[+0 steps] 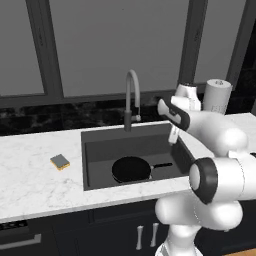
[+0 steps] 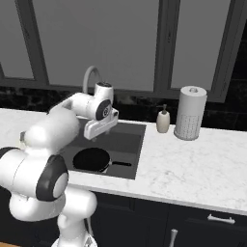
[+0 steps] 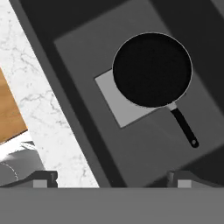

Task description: Pick the pan and sponge and place them into the sink. Then turn on the water.

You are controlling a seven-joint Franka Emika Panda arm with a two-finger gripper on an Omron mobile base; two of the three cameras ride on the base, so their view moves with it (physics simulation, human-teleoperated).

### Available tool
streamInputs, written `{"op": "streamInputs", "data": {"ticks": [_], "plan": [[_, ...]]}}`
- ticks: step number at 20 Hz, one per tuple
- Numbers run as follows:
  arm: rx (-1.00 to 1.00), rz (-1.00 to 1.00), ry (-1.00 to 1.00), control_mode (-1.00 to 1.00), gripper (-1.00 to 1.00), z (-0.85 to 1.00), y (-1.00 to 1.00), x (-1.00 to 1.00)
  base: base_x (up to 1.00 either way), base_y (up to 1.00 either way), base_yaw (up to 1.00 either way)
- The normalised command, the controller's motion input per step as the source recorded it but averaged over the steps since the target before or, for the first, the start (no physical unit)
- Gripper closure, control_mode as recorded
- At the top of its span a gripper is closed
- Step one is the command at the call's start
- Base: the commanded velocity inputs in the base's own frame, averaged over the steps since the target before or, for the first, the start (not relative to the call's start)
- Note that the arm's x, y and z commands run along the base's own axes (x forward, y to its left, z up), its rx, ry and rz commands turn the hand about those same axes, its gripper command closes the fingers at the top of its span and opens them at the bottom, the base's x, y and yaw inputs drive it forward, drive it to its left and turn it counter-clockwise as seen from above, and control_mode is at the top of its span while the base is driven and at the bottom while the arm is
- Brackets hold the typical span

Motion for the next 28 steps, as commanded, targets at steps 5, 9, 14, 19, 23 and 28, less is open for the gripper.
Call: {"op": "streamInputs", "data": {"ticks": [5,9,14,19,23,28], "plan": [[-0.01,-0.10,-0.09,-1.00,-1.00,0.71,0.75,-0.12,0.00,0.00,0.00],[0.00,-0.14,-0.15,-1.00,-1.00,0.82,1.00,0.00,0.00,0.00,0.00],[0.00,-0.18,-0.10,-1.00,-1.00,0.67,0.98,-0.02,0.00,0.00,0.00],[0.00,-0.19,0.01,-1.00,-1.00,0.26,1.00,0.00,0.00,0.00,0.00],[0.02,-0.20,0.16,-1.00,-1.00,-0.03,1.00,0.24,0.00,0.00,0.00],[0.11,-0.16,0.25,-1.00,-1.00,-0.49,0.84,0.68,0.00,0.00,0.00]]}}
